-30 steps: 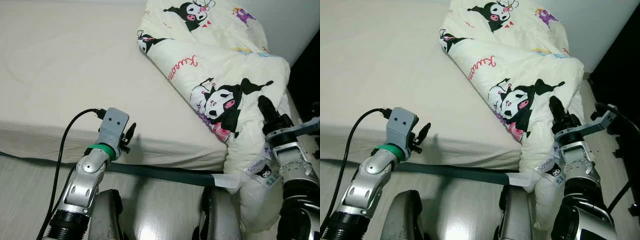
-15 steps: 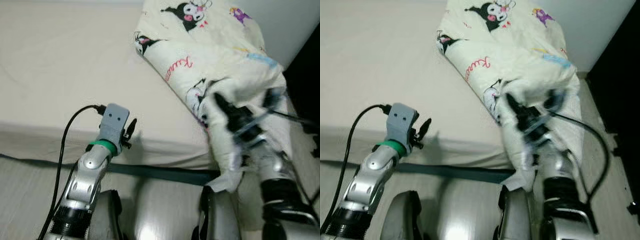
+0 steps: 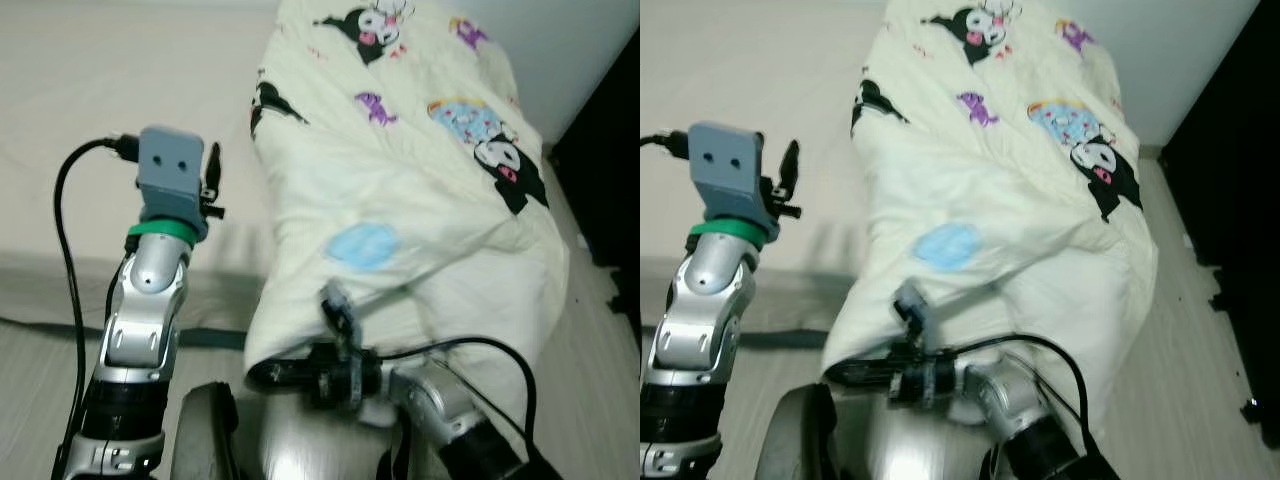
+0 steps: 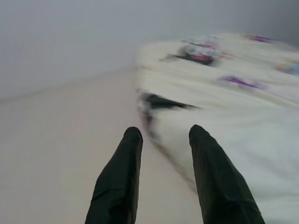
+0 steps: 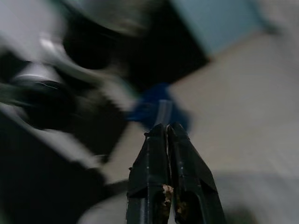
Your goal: Clean up the room
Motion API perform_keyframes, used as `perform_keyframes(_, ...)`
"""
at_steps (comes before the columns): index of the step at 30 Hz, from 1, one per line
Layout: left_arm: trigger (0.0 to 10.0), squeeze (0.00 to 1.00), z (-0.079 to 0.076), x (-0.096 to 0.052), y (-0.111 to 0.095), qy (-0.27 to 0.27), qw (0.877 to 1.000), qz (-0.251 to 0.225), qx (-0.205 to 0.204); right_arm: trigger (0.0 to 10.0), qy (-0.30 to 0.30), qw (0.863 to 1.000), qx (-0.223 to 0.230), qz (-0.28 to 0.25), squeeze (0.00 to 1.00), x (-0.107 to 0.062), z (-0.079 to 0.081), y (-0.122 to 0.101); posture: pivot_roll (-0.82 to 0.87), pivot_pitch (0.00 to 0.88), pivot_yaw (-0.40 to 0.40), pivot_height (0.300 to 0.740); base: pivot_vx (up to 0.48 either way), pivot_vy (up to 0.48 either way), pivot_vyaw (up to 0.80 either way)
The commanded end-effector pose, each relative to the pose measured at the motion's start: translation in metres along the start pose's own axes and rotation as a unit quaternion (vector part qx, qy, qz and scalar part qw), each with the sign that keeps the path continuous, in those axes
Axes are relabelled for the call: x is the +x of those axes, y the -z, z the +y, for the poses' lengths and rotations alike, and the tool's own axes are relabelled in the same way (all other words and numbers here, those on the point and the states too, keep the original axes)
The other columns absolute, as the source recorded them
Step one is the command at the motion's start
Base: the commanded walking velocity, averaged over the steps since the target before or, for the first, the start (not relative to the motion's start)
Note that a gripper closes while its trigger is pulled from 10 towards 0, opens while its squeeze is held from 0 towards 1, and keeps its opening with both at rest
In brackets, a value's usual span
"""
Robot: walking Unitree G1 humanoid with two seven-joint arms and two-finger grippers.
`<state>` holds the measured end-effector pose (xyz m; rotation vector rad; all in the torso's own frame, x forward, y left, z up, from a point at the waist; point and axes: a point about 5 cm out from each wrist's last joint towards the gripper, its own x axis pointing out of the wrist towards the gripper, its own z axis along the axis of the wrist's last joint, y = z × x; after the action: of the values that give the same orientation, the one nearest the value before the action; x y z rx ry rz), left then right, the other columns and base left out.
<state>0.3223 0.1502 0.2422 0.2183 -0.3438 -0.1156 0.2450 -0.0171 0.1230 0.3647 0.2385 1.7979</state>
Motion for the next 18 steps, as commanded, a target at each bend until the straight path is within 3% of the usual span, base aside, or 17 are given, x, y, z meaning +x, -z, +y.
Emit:
perform_keyframes(1, 10.0, 0.00, -0.013, -0.013, 0.015, 0.087, 0.995, 0.046, -0.013, 10.0, 0.008, 1.000, 0.005, -0.008, 0.00, -0.004, 0.004, 0.000, 0.16, 0.141, 0.061, 0.480, 0.000, 0.000, 0.00)
perform_keyframes(3, 10.0, 0.00, -0.038, -0.029, 0.024, 0.205, 0.975, 0.084, -0.031, 10.0, 0.082, 0.996, -0.020, -0.011, 0.00, -0.017, -0.006, -0.002, 0.14, 0.139, 0.062, 0.480, 0.000, 0.000, 0.00)
perform_keyframes(4, 10.0, 0.00, -0.038, -0.029, 0.024, 0.205, 0.975, 0.084, -0.031, 10.0, 0.082, 0.996, -0.020, -0.011, 0.00, -0.017, -0.006, -0.002, 0.14, 0.139, 0.062, 0.480, 0.000, 0.000, 0.00)
perform_keyframes(5, 10.0, 0.02, -0.055, -0.040, 0.023, 0.292, 0.951, 0.097, -0.024, 10.0, 0.157, 0.987, -0.036, -0.024, 0.00, -0.029, -0.020, -0.006, 0.14, 0.139, 0.062, 0.480, 0.000, 0.000, 0.00)
perform_keyframes(6, 10.0, 0.02, -0.055, -0.040, 0.023, 0.292, 0.951, 0.097, -0.024, 10.0, 0.157, 0.987, -0.036, -0.024, 0.00, -0.029, -0.020, -0.006, 0.14, 0.139, 0.062, 0.480, 0.000, 0.000, 0.00)
perform_keyframes(7, 10.0, 0.02, -0.060, -0.043, 0.022, 0.319, 0.942, 0.101, -0.018, 10.0, 0.176, 0.983, -0.037, -0.030, 0.00, -0.033, -0.024, -0.008, 0.13, 0.143, 0.063, 0.480, 0.000, 0.000, 0.00)
perform_keyframes(8, 10.0, 0.09, -0.065, -0.046, 0.019, 0.353, 0.931, 0.095, -0.009, 10.0, 0.190, 0.981, -0.036, -0.033, 0.00, -0.036, -0.026, -0.009, 0.13, 0.143, 0.063, 0.480, 0.000, 0.000, 0.00)
perform_keyframes(9, 10.0, 0.09, -0.065, -0.046, 0.019, 0.353, 0.931, 0.095, -0.009, 10.0, 0.190, 0.981, -0.036, -0.033, 0.00, -0.036, -0.026, -0.009, 0.13, 0.143, 0.063, 0.480, 0.000, 0.000, 0.00)
perform_keyframes(10, 10.0, 0.26, -0.071, -0.045, 0.017, 0.373, 0.924, 0.089, 0.001, 10.0, 0.195, 0.980, -0.037, -0.032, 0.00, -0.037, -0.027, -0.011, 0.13, 0.143, 0.062, 0.480, 0.000, 0.000, 0.00)
perform_keyframes(11, 10.0, 0.26, -0.075, -0.044, 0.016, 0.383, 0.920, 0.085, 0.008, 10.0, 0.196, 0.979, -0.039, -0.030, 0.00, -0.038, -0.026, -0.012, 0.13, 0.143, 0.062, 0.480, 0.000, 0.000, 0.00)
perform_keyframes(12, 10.0, 0.26, -0.075, -0.044, 0.016, 0.383, 0.920, 0.085, 0.008, 10.0, 0.196, 0.979, -0.039, -0.030, 0.00, -0.038, -0.026, -0.012, 0.13, 0.143, 0.062, 0.480, 0.000, 0.000, 0.00)
perform_keyframes(13, 10.0, 0.82, -0.077, -0.038, 0.017, 0.371, 0.925, 0.084, 0.007, 10.0, 0.180, 0.982, -0.042, -0.032, 0.00, -0.035, -0.021, -0.015, 0.13, 0.143, 0.062, 0.480, 0.000, 0.000, 0.00)
perform_keyframes(14, 10.0, 0.82, -0.077, -0.038, 0.017, 0.371, 0.925, 0.084, 0.007, 10.0, 0.180, 0.982, -0.042, -0.032, 0.00, -0.035, -0.021, -0.015, 0.13, 0.143, 0.062, 0.480, 0.000, 0.000, 0.00)
perform_keyframes(15, 10.0, 1.00, -0.076, -0.027, 0.019, 0.336, 0.938, 0.084, 0.003, 10.0, 0.147, 0.987, -0.046, -0.038, 0.00, -0.028, -0.009, -0.020, 0.12, 0.144, 0.066, 0.480, 0.000, 0.000, 0.00)
perform_keyframes(16, 10.0, 1.00, -0.076, -0.027, 0.019, 0.336, 0.938, 0.084, 0.003, 10.0, 0.147, 0.987, -0.046, -0.038, 0.00, -0.028, -0.009, -0.020, 0.12, 0.144, 0.066, 0.480, 0.000, 0.000, 0.00)
perform_keyframes(18, 10.0, 1.00, -0.071, -0.016, 0.021, 0.290, 0.952, 0.094, -0.013, 10.0, 0.100, 0.993, -0.048, -0.038, 0.00, -0.019, 0.016, -0.023, 0.11, 0.151, 0.057, 0.480, 0.000, 0.000, 0.00)
